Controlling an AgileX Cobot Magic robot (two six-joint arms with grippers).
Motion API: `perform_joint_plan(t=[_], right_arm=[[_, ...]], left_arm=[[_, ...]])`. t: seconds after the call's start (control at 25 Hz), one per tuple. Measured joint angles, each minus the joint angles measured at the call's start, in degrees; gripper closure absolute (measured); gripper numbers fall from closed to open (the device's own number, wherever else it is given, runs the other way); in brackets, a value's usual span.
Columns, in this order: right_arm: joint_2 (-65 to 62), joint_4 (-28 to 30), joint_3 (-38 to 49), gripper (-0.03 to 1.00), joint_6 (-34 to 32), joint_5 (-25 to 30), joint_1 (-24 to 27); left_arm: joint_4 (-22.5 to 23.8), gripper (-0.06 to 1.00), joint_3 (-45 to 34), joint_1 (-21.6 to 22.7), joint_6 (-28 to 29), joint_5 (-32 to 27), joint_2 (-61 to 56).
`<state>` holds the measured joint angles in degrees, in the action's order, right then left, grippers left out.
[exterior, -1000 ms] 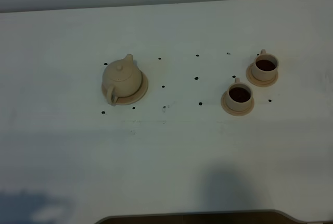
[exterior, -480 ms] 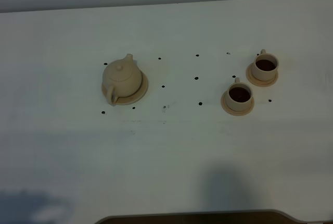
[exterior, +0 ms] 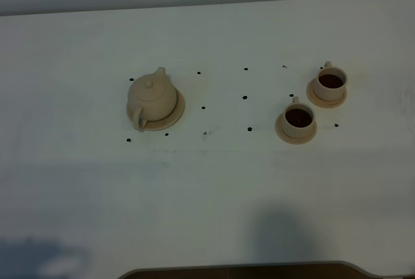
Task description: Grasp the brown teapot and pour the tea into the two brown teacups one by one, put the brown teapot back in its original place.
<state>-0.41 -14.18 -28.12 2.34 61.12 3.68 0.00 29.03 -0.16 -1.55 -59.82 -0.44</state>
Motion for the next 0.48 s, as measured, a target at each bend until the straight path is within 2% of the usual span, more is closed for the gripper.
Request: perform_joint_plan(t=[0.48], right_arm=[[0.0,0.0,0.0,0.49,0.0,0.0,0.0]], left_arm=[[0.0,0.54,0.0,0.0,-0.1,0.0,0.0]])
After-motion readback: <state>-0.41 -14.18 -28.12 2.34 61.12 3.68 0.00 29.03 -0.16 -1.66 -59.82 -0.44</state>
